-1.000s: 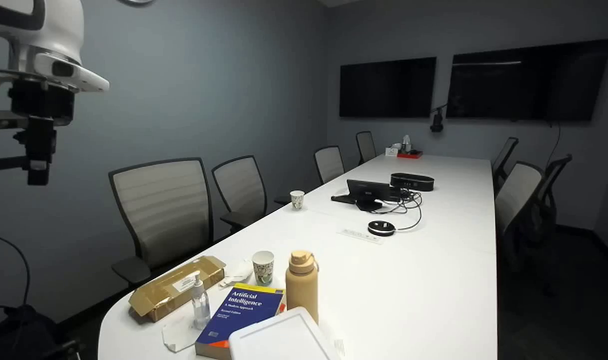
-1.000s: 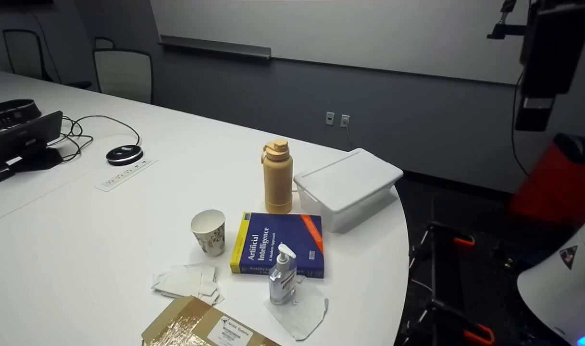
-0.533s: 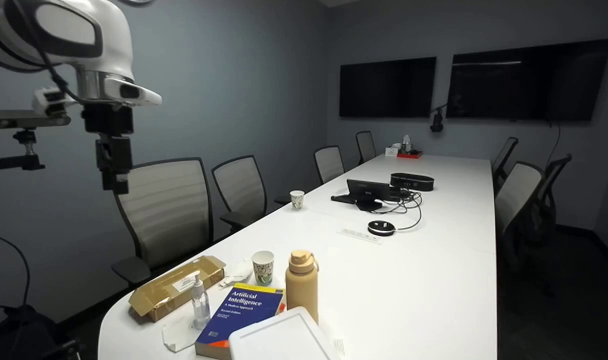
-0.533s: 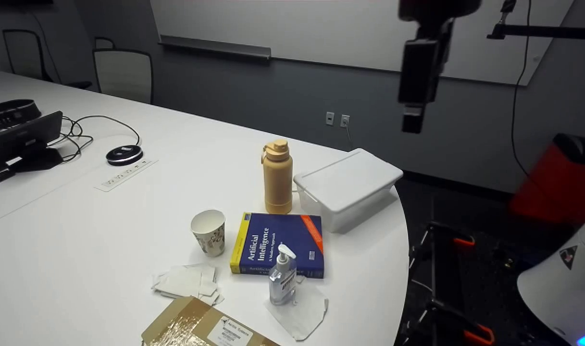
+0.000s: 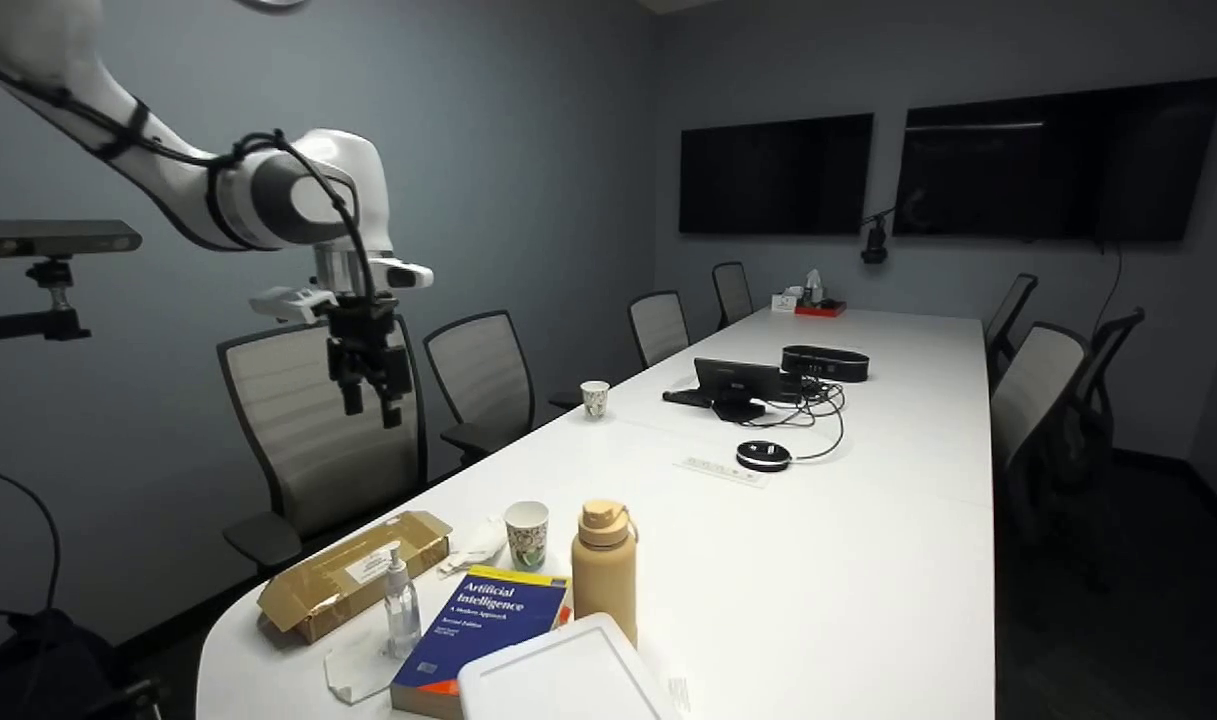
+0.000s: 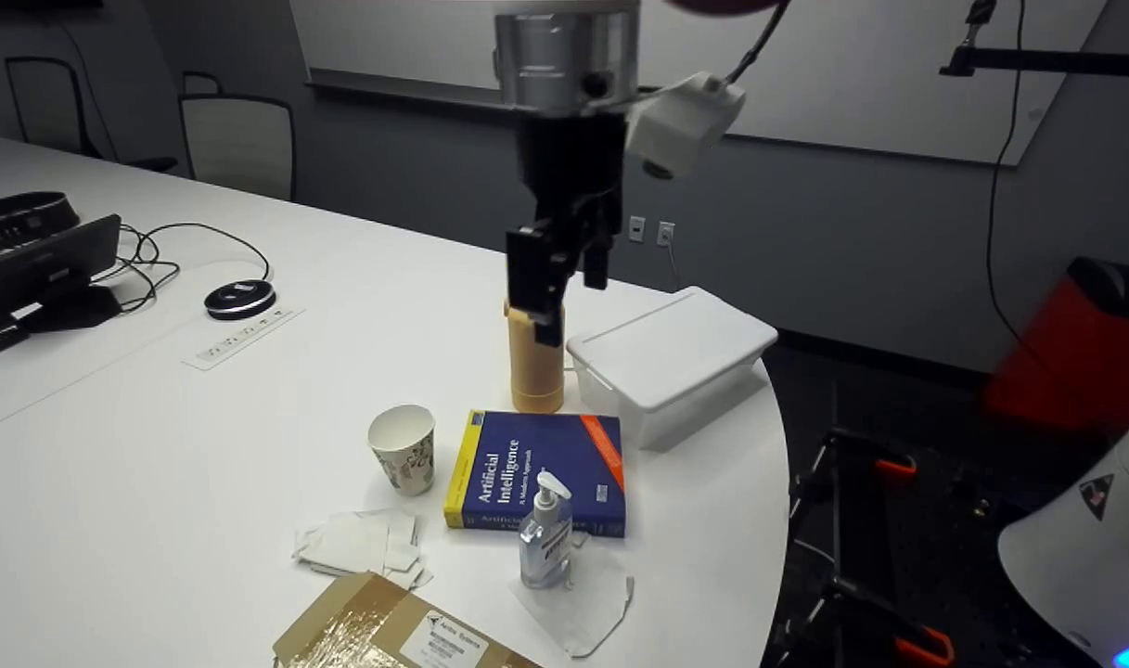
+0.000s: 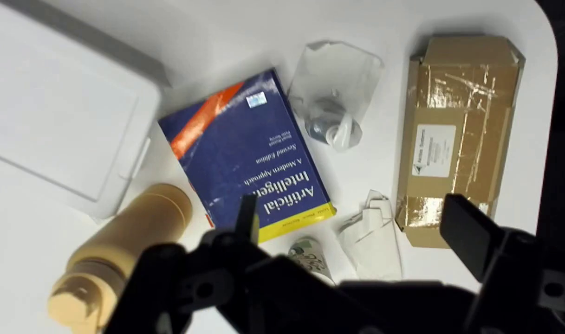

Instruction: Use the cloth to clean the table

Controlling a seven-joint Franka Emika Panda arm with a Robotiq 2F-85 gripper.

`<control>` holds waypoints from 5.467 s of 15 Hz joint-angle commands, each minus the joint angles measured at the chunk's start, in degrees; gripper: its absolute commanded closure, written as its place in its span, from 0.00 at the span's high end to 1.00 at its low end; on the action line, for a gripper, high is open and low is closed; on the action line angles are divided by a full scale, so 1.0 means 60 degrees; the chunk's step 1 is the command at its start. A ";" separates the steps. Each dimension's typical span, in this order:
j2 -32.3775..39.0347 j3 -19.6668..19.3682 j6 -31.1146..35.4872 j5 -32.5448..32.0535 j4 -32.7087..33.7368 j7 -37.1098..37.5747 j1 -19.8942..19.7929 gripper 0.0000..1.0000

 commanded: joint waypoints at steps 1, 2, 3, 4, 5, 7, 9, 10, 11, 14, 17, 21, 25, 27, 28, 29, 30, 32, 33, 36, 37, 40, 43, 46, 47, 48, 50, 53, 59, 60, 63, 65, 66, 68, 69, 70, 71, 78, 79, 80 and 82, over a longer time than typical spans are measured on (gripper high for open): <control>0.2445 -0.0161 0.0964 -0.0559 0.1838 0.0063 0.0313 1.00; 0.3022 -0.0239 0.1232 -0.0570 0.2263 -0.0024 0.0382 1.00; 0.3527 -0.0327 0.1420 -0.0639 0.2649 -0.0044 0.0453 1.00; 0.4010 -0.0412 0.1554 -0.0599 0.3033 -0.0128 0.0504 1.00; 0.4457 -0.0491 0.1660 -0.0580 0.3417 -0.0187 0.0556 1.00; 0.5281 -0.0620 0.1733 -0.0442 0.4168 -0.0350 0.0624 1.00; 0.6019 -0.0681 0.1749 -0.0314 0.4878 -0.0502 0.0646 1.00; 0.6373 -0.0677 0.1737 -0.0259 0.5241 -0.0584 0.0649 1.00; 0.6661 -0.0690 0.1736 -0.0244 0.5528 -0.0639 0.0660 1.00; 0.7487 -0.0625 0.1812 -0.0092 0.6310 -0.0654 0.0663 1.00; 0.8203 -0.0577 0.1889 0.0052 0.6895 -0.0637 0.0731 1.00; 0.9044 -0.0489 0.2032 0.0349 0.7498 -0.0604 0.0836 1.00; 0.9804 -0.0594 0.2150 0.0537 0.8043 -0.0365 0.1035 1.00; 1.0147 -0.0634 0.2107 0.0504 0.8361 -0.0363 0.1103 1.00; 1.0336 -0.0661 0.2111 0.0499 0.8516 -0.0359 0.1123 1.00; 1.0511 -0.0665 0.2090 0.0514 0.8703 -0.0334 0.1155 1.00; 1.0689 -0.0652 0.2071 0.0528 0.8890 -0.0302 0.1192 1.00; 1.1041 -0.0678 0.2034 0.0516 0.9236 -0.0264 0.1245 1.00; 1.1214 -0.0683 0.2014 0.0522 0.9433 -0.0215 0.1292 1.00; 1.1709 -0.0691 0.1993 0.0564 0.9983 -0.0137 0.1360 1.00; 1.1850 -0.0697 0.1974 0.0574 1.0163 -0.0114 0.1383 1.00; 1.2275 -0.0741 0.1969 0.0614 1.0678 -0.0017 0.1422 1.00; 1.2622 -0.0748 0.1936 0.0691 1.1147 0.0096 0.1434 1.00; 1.2951 -0.0737 0.1875 0.0745 1.1537 0.0199 0.1461 1.00; 1.3059 -0.0738 0.1851 0.0758 1.1644 0.0206 0.1474 1.00; 1.3163 -0.0738 0.1824 0.0774 1.1738 0.0223 0.1493 1.00; 1.3360 -0.0744 0.1787 0.0799 1.1923 0.0248 0.1533 1.00; 1.3494 -0.0783 0.1745 0.0781 1.2119 0.0368 0.1604 0.66; 1.3422 -0.0967 0.1696 0.0743 1.2312 0.0647 0.1691 0.19; 1.3389 -0.1004 0.1709 0.0746 1.2318 0.0692 0.1698 0.12; 1.3192 -0.1002 0.1844 0.0669 1.2201 0.1004 0.1632 0.00; 1.2961 -0.0980 0.1966 0.0690 1.2079 0.1180 0.1644 0.00; 1.2790 -0.0954 0.1938 0.0687 1.1977 0.1251 0.1646 0.01; 1.2344 -0.0898 0.1745 0.0675 1.1686 0.1318 0.1678 0.01; 1.2118 -0.0909 0.1526 0.0659 1.1559 0.1370 0.1716 0.01; 1.1826 -0.0905 0.1333 0.0640 1.1357 0.1386 0.1764 0.01; 1.1481 -0.0868 0.0994 0.0647 1.1123 0.1380 0.1802 0.01; 0.8848 -0.0151 -0.1636 0.1050 0.8738 0.1000 0.1964 0.01; 0.8515 -0.0029 -0.1915 0.1182 0.8334 0.1018 0.1968 0.01; 0.8170 0.0053 -0.2189 0.1373 0.7920 0.1088 0.1999 0.01; 0.7526 0.0263 -0.2633 0.1873 0.7061 0.1210 0.2005 0.01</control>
